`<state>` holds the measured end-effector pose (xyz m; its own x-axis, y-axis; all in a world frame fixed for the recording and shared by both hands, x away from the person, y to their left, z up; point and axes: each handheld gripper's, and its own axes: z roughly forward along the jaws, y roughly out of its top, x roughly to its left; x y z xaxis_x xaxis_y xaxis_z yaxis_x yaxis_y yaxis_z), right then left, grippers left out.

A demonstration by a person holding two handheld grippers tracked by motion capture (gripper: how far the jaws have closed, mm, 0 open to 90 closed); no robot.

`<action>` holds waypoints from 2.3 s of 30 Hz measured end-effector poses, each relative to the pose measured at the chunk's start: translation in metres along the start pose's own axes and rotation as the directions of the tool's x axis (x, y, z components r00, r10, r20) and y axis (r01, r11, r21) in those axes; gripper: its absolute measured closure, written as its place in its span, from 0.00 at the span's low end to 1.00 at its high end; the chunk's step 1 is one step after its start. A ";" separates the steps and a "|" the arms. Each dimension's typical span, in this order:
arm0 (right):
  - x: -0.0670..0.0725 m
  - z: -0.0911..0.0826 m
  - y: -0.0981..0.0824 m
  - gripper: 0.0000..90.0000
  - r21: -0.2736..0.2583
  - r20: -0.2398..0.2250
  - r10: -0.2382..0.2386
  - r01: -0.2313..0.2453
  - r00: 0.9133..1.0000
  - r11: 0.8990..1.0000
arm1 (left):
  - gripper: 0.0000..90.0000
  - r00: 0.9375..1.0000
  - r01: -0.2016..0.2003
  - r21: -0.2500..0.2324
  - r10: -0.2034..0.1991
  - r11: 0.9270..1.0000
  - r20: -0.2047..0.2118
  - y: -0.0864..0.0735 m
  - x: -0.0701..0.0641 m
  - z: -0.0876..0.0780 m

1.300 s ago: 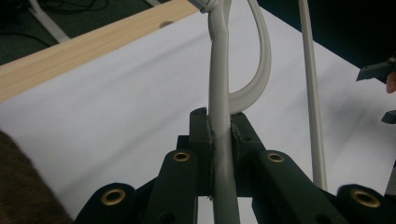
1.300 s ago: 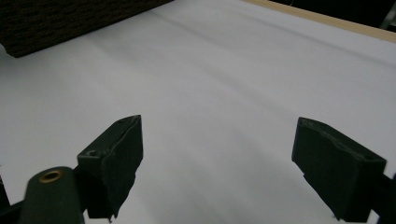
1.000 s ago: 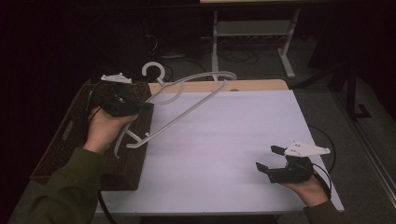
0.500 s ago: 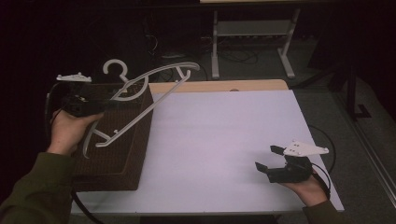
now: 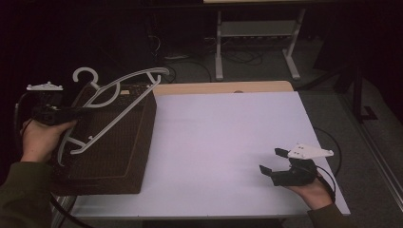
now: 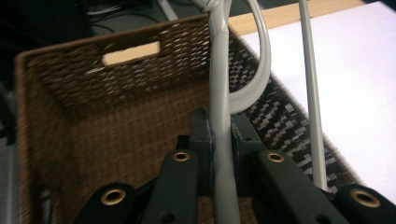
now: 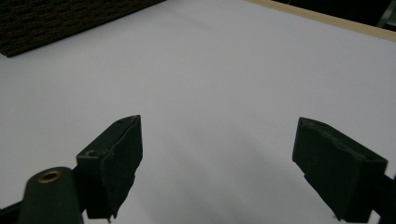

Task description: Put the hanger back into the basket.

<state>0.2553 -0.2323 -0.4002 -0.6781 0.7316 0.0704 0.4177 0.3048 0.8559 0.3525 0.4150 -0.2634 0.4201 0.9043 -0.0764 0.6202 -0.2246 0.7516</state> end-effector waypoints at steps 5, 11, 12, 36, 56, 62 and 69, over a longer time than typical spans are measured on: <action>0.000 0.000 0.000 0.17 -0.001 0.005 0.001 -0.001 1.000 1.000 | 0.92 0.999 0.015 0.011 -0.014 1.000 -0.034 -0.012 0.015 -0.005; 0.000 0.001 0.000 0.17 0.004 0.002 0.007 -0.007 1.000 1.000 | 0.92 0.998 0.041 0.010 -0.040 0.999 -0.054 -0.025 0.028 -0.012; 0.000 0.001 0.000 0.17 0.005 0.004 0.005 -0.005 1.000 1.000 | 0.92 0.997 0.041 0.015 -0.040 0.999 -0.058 -0.027 0.030 -0.013; -0.002 0.001 0.000 0.18 -0.001 0.013 0.010 -0.010 1.000 1.000 | 0.91 0.995 0.031 0.116 -0.019 0.993 -0.096 -0.046 0.044 0.001; -0.003 0.000 0.003 0.18 -0.019 0.011 0.015 -0.015 1.000 1.000 | 0.38 0.998 0.052 -0.035 -0.051 0.998 0.021 -0.040 0.028 -0.002; -0.006 -0.002 0.006 0.18 -0.036 0.009 0.023 -0.023 1.000 0.999 | 0.24 0.999 0.029 -0.101 -0.025 0.994 0.042 -0.031 0.008 -0.005; -0.010 -0.005 0.015 0.17 -0.070 0.014 0.019 -0.018 1.000 0.997 | 0.16 0.995 -0.001 -0.167 0.017 0.986 0.095 -0.021 -0.021 -0.007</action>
<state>0.2650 -0.2380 -0.3851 -0.6614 0.7457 0.0799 0.3864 0.2476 0.8885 0.3259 0.4032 -0.2730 0.4912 0.8620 -0.1255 0.5006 -0.1614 0.8505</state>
